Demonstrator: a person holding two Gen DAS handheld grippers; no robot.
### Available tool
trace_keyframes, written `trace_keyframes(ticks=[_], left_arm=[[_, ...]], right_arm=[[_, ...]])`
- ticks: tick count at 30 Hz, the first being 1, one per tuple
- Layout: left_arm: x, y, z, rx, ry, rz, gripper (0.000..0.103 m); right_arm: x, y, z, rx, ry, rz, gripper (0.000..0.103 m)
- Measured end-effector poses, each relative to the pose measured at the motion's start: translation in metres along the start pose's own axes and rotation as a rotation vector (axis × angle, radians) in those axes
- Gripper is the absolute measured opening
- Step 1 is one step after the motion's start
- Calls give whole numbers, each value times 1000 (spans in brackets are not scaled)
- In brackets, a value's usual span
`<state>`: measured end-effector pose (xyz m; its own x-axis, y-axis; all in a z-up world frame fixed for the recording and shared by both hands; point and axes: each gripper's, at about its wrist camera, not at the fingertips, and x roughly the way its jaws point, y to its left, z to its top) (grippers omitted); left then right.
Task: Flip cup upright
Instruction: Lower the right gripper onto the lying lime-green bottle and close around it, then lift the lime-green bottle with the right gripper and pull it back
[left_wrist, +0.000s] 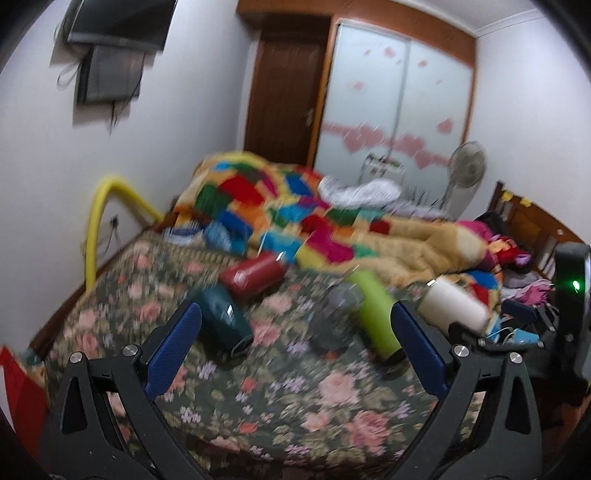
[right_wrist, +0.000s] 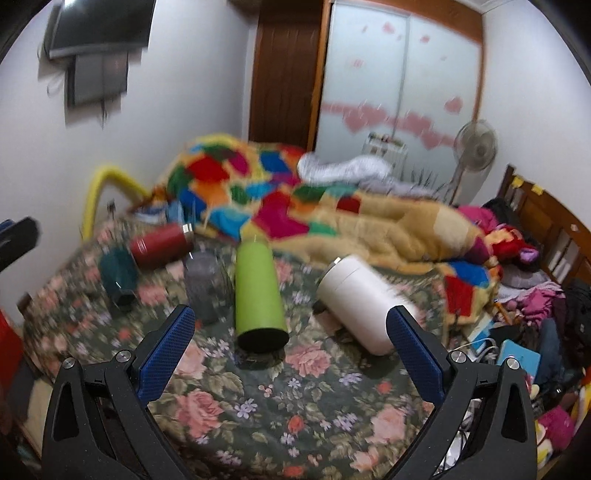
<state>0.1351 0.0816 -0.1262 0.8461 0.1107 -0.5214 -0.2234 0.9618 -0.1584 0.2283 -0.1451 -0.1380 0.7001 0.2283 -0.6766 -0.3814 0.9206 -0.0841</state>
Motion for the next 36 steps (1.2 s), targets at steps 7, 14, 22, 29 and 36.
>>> trace_keyframes(ticks=[7, 14, 22, 29, 36], left_arm=[[45, 21, -27, -15, 95, 74, 103], [65, 20, -38, -4, 139, 67, 103], [73, 12, -43, 20, 161, 68, 103], [69, 7, -42, 33, 157, 61, 103], [55, 1, -38, 58, 131, 67, 103]], right_arm=[[91, 9, 15, -56, 226, 81, 101], [146, 19, 17, -126, 399, 122, 94], [178, 28, 20, -175, 484, 139, 77], [187, 34, 22, -195, 518, 170, 64], [177, 29, 17, -175, 520, 173, 64]])
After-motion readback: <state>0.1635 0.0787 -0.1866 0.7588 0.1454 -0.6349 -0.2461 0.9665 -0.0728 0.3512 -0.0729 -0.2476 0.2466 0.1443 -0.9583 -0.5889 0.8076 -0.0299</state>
